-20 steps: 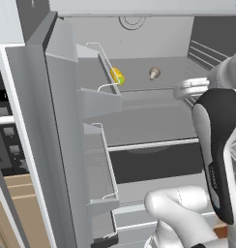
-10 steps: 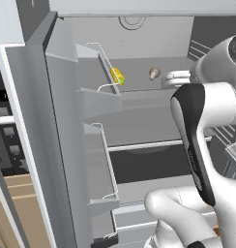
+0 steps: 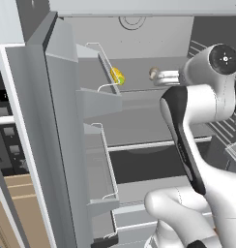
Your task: Gather the corn and mushroom from the fridge and place them on a tray on the dining counter. Then gather the chicken drumstick and fish from the fridge and place them on the other tray.
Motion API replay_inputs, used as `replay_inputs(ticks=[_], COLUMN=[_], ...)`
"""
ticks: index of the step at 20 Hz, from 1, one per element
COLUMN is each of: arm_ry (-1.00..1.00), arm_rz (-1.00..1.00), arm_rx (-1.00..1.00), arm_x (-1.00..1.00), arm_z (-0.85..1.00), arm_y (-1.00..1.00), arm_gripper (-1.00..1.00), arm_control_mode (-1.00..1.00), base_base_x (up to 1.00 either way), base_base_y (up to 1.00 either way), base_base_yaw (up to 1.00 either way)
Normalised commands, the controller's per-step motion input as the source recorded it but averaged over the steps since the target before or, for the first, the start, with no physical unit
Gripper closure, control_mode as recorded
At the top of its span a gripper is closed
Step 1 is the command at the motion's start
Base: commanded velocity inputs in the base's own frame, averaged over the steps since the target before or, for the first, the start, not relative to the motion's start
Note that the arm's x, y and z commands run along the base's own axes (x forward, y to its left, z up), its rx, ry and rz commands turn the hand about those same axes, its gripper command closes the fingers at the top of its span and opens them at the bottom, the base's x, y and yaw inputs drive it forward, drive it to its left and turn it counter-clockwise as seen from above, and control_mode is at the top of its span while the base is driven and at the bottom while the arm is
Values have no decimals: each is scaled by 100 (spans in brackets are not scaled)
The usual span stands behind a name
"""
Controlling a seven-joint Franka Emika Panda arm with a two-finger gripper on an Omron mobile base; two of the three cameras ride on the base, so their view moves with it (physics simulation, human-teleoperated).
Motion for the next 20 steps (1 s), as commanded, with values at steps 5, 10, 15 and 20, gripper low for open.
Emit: replay_inputs(ticks=[5, 10, 15, 20], arm_ry=[4, 1, 0, 9], arm_rz=[0, 0, 0, 0], arm_rx=[0, 0, 0, 0], arm_x=[7, 37, 54, 49], arm_z=[-2, 0, 0, 0], arm_y=[0, 0, 0, -8], arm_gripper=[-100, -100, -100, -100], arm_control_mode=[-100, -100, -100, -100], base_base_x=[0, 0, 0, 0], base_base_y=[0, 0, 0, 0], base_base_yaw=[0, 0, 0, 0])
